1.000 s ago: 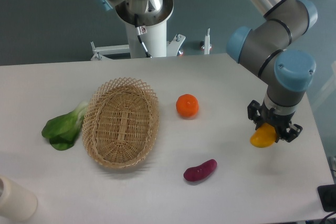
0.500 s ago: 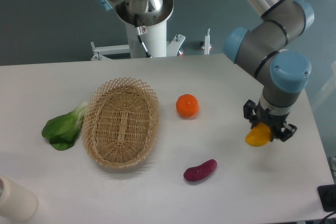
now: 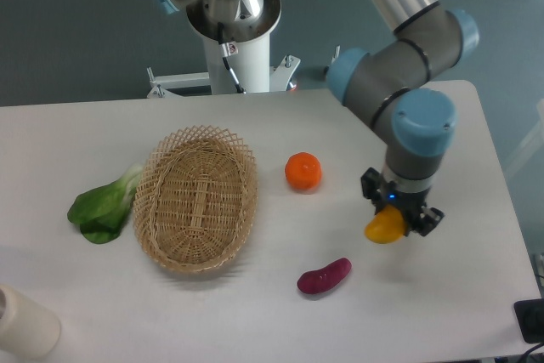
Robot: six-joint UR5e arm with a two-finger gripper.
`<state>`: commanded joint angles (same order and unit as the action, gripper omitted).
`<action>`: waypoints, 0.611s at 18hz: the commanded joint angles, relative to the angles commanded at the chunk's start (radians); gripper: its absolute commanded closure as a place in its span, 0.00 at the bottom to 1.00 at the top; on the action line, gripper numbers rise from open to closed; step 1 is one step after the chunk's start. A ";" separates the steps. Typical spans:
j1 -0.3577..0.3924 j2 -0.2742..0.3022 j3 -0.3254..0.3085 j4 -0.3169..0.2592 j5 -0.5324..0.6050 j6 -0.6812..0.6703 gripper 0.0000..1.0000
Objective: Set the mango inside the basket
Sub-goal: 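Carry the held yellow mango over to the wicker basket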
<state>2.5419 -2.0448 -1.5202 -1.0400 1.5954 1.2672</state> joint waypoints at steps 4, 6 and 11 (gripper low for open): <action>-0.052 0.012 -0.014 -0.003 -0.005 -0.038 0.60; -0.080 0.028 -0.034 -0.003 -0.006 -0.049 0.60; -0.135 0.060 -0.087 -0.003 -0.031 -0.049 0.60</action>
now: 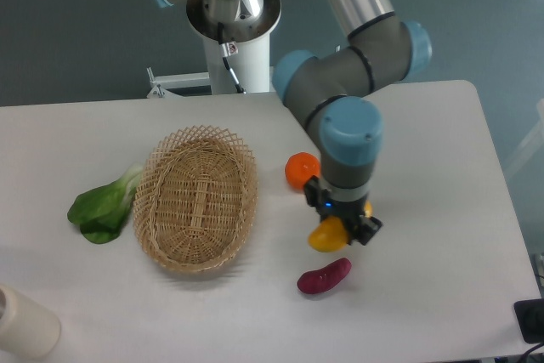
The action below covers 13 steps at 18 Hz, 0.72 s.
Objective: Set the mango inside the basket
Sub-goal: 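Carry the held yellow mango over to the wicker basket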
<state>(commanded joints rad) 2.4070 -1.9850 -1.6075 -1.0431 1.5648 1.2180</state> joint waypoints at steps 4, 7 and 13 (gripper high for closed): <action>-0.066 0.000 -0.006 -0.008 -0.034 -0.024 0.60; -0.120 0.003 -0.037 -0.009 -0.042 -0.037 0.60; -0.187 0.064 -0.138 -0.006 -0.045 -0.035 0.60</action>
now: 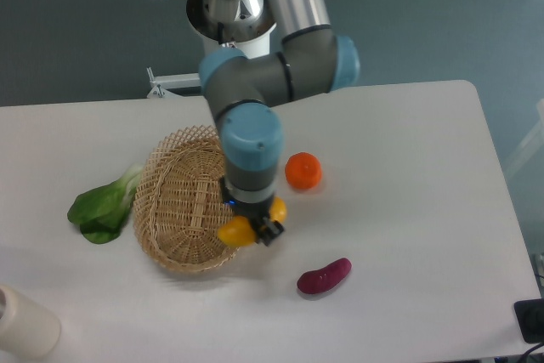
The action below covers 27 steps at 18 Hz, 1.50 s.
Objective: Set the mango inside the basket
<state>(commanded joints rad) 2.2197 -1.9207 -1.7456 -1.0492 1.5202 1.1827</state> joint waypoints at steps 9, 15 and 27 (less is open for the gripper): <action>-0.066 -0.006 -0.011 0.005 0.002 -0.002 0.36; -0.071 -0.006 -0.011 0.009 0.008 -0.006 0.00; 0.033 -0.004 0.052 0.005 0.029 -0.005 0.00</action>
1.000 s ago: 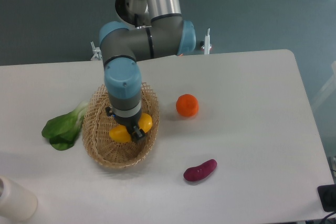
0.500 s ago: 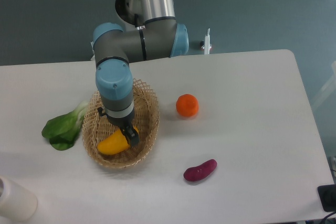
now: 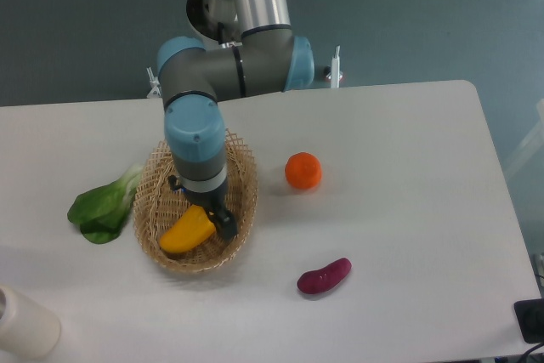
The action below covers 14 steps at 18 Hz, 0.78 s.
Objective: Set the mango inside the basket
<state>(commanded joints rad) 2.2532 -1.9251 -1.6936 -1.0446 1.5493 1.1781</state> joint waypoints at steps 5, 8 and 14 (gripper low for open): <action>0.103 0.002 0.023 0.000 -0.003 0.012 0.00; 0.160 0.002 0.041 0.000 -0.003 0.018 0.00; 0.232 -0.035 0.087 0.003 -0.002 0.084 0.00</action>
<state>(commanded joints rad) 2.4850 -1.9603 -1.6062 -1.0416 1.5478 1.2625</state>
